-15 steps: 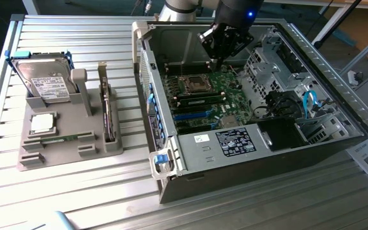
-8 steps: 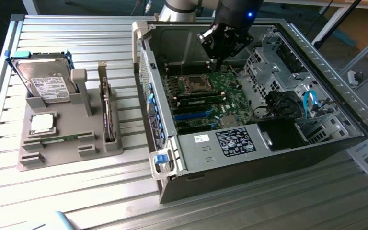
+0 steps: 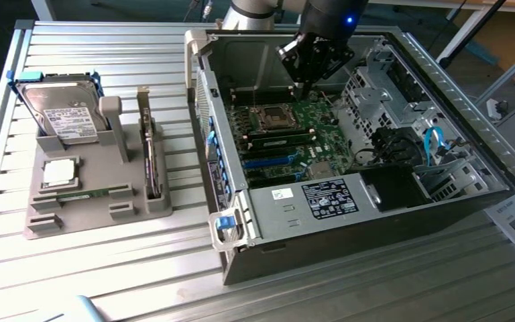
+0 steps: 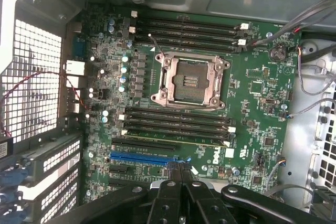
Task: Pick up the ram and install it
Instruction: 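Press down the ram until it locks into place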
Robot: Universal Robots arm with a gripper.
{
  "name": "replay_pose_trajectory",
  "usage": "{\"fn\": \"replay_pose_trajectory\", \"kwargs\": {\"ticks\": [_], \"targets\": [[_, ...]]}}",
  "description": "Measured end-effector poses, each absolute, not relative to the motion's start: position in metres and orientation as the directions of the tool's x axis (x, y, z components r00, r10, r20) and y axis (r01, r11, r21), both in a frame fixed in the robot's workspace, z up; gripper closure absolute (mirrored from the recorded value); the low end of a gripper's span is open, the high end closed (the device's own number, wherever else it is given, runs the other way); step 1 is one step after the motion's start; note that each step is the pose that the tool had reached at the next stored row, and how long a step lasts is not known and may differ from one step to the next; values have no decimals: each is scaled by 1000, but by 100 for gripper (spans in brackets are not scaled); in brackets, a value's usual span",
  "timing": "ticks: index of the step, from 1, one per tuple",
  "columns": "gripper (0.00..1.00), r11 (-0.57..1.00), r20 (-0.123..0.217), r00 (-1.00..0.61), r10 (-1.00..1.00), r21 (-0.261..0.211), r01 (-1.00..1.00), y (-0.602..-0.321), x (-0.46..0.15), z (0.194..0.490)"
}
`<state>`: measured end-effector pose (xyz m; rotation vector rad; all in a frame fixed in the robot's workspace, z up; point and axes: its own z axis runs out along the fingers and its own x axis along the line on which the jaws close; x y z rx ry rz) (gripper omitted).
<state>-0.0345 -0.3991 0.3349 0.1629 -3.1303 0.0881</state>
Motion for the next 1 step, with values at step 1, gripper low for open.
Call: {"fn": "replay_pose_trajectory", "kwargs": {"ticks": [1], "targets": [[89,993,9,-995,-104,-56,-104,-399,-34,335]]}}
